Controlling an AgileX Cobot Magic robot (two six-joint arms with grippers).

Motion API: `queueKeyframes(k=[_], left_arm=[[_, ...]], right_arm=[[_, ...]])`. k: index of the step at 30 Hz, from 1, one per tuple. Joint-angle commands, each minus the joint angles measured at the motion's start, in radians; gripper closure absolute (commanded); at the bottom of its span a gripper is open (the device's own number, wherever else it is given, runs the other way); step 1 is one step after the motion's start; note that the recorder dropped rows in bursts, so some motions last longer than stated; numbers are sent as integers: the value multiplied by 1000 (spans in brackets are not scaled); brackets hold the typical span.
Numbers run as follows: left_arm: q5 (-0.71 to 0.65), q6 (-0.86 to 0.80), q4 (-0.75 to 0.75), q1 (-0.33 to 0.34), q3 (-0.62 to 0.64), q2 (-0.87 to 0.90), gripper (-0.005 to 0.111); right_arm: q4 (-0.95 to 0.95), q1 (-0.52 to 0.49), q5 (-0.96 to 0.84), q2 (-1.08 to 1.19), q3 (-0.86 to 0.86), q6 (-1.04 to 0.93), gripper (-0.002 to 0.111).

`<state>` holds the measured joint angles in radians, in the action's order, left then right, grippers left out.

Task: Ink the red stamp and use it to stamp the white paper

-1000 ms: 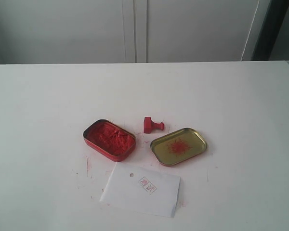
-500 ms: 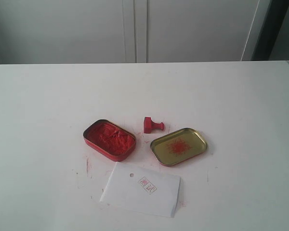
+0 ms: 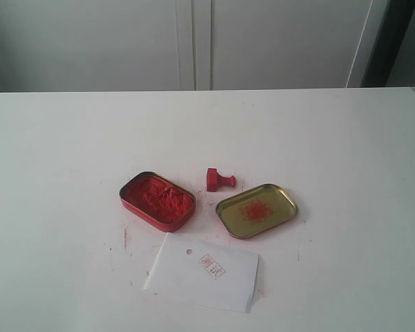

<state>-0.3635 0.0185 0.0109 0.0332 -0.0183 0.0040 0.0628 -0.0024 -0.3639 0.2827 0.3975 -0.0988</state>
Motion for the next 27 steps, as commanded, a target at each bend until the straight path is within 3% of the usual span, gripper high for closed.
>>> queueKeyframes(k=[1,8,19,27], left_arm=[[0,3,-3,-10,7,-4,107],[0,3,-3,-10,7,-4,107],[0,3,-3,-10,7,-4,107],[0,3,-3,-10,7,-4,107]], right_arm=[[-9,-8,14,-2,-3,-10,108],[-9,10,14,-4,-3,-10,108],[-9,10,14,-274,-3,-10,108],[-9,32,14,-283,-3,-10,108]])
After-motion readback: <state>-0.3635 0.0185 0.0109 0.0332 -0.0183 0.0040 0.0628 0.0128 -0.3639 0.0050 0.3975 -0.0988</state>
